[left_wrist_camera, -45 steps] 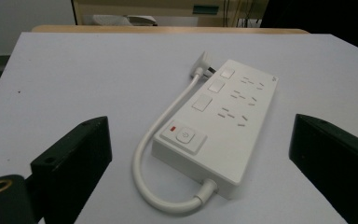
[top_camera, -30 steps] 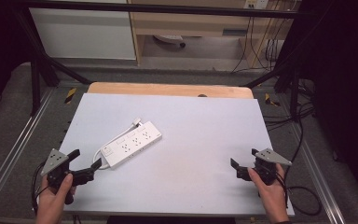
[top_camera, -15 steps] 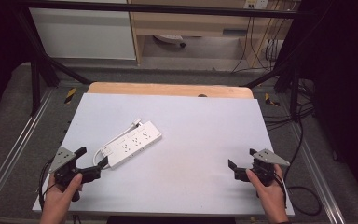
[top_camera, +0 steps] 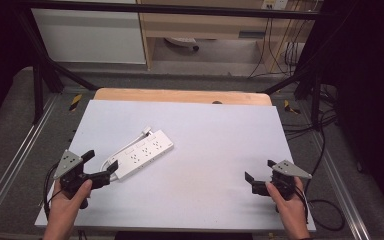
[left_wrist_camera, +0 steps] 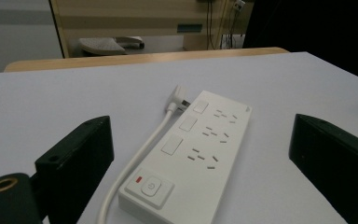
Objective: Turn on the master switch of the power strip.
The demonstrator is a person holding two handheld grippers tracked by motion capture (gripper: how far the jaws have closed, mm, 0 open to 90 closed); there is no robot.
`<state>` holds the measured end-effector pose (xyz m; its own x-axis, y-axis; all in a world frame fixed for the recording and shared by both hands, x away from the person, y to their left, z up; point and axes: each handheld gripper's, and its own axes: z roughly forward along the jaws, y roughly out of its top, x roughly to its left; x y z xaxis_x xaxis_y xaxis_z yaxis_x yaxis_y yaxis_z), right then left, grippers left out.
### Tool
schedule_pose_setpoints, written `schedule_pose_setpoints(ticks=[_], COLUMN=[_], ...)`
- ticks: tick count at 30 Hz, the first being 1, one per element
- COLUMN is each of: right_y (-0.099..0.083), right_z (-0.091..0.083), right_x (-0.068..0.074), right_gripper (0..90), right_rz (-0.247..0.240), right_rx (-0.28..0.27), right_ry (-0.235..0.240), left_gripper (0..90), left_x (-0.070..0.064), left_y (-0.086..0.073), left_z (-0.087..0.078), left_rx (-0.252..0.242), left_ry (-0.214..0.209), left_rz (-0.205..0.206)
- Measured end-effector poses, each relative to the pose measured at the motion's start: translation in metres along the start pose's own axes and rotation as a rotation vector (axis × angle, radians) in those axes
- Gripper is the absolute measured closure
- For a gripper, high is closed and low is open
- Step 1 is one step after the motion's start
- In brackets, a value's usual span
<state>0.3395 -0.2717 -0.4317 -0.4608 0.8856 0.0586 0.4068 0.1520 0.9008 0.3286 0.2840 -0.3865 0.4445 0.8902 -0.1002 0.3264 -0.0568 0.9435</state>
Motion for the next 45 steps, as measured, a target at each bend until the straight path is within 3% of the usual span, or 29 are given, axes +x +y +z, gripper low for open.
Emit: schedule_pose_setpoints(ticks=[18, 45], right_y=[-0.001, -0.001], right_z=[0.001, 0.004], right_x=[0.002, 0.005], right_gripper=[2.3, 2.3], right_rz=[-0.002, -0.033], right_rx=[0.007, 0.018], right_ry=[0.003, 0.009], left_gripper=[6.8, 6.8], left_x=[0.003, 0.0], left_y=[0.018, 0.027], left_z=[0.011, 0.031], left_rx=[0.013, 0.048], left_ry=[-0.005, -0.022], left_rz=[-0.012, 0.002])
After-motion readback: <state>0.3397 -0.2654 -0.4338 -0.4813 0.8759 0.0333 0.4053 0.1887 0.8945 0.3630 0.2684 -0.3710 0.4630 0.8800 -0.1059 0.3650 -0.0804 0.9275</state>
